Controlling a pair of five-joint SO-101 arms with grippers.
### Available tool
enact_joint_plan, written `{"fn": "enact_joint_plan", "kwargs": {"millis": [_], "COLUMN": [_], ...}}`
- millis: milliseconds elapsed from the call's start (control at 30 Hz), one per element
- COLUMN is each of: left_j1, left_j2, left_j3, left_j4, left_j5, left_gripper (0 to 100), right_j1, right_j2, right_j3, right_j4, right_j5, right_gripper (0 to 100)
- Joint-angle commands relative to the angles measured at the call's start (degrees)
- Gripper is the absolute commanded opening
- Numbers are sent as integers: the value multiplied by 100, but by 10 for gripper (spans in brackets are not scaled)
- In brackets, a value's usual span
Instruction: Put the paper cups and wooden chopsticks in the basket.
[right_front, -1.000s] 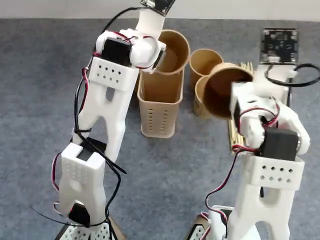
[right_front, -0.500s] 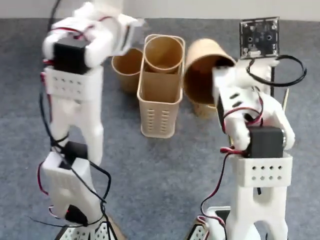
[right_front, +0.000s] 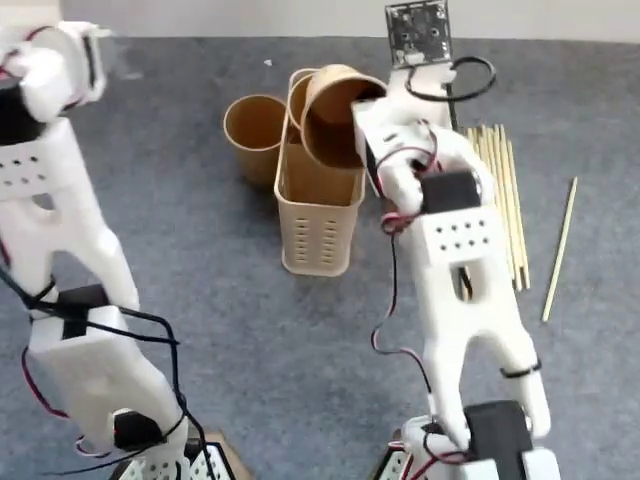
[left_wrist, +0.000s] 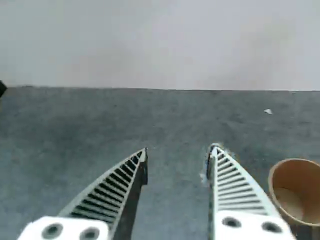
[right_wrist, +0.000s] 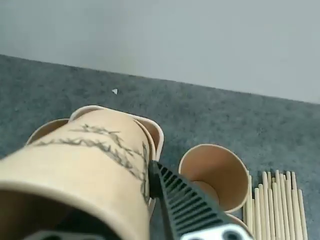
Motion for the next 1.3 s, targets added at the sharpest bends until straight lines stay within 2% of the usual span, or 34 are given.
{"fn": "enact_joint_plan", "kwargs": {"millis": [0, 133, 300, 367, 567, 667, 867, 1133, 1267], "left_j1": [-338, -312, -303, -303, -57, 171, 374, 338, 338], "left_j2": [-242, -233, -233, -233, -233, -233, -242, -242, -242], "left_j3": [-136, -127, 145, 303, 840, 1288, 1903, 1903, 1921], "left_j4": [9, 26, 53, 53, 18, -246, -571, -571, -571], "left_j5": [53, 44, 44, 44, 44, 44, 62, 53, 53], "left_gripper": [220, 219, 220, 220, 220, 220, 217, 217, 217], "right_j1": [-57, -31, -57, -57, -57, -145, -268, -312, -66], "right_j2": [312, 831, 1226, 1332, 1437, 1455, 1780, 1877, 1912], "right_j3": [-787, -1455, -2404, -2738, -3732, -4022, -3697, -3952, -3952], "right_j4": [330, 716, 1385, 1464, 1332, 1367, 1648, 1833, 2018], "right_j5": [-53, -18, -53, -53, -53, -53, -53, -44, -18], "right_gripper": [4, 26, 232, 272, 276, 276, 276, 276, 276]}}
